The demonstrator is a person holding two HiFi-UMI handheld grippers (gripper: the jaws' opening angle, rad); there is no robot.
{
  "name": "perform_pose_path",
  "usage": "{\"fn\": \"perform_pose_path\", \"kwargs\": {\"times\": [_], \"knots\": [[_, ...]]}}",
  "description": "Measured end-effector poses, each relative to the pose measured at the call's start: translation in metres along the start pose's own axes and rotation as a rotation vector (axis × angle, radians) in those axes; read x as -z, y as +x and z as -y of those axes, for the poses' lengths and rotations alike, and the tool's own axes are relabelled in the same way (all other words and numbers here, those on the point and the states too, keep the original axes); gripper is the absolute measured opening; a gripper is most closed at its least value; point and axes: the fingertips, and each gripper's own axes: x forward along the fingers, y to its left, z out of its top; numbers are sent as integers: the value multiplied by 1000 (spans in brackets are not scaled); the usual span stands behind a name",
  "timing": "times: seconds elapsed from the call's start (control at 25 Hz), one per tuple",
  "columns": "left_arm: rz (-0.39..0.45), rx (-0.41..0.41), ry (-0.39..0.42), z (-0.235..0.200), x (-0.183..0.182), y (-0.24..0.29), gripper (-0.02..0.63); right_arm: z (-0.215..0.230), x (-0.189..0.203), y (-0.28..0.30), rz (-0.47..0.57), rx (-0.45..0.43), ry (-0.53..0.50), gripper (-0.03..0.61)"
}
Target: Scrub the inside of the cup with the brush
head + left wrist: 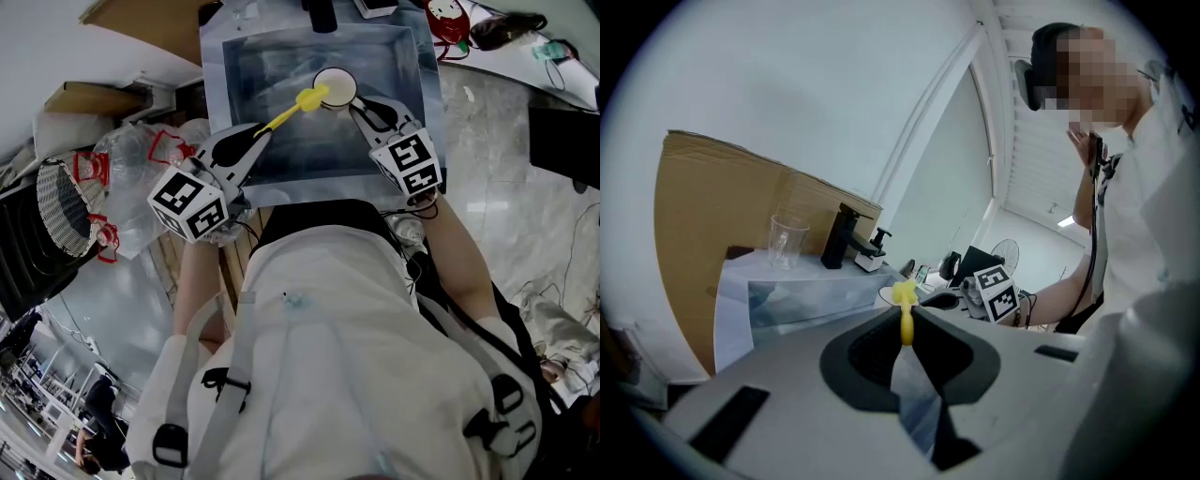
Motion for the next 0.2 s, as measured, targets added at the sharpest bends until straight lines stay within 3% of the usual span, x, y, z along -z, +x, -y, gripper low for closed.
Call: {"fn": "perform_pose_path", "kwargs": {"times": [0.2], "knots": [[2, 2, -6, 0, 2, 1, 40, -1, 1, 1, -2, -5, -1, 69]]}}
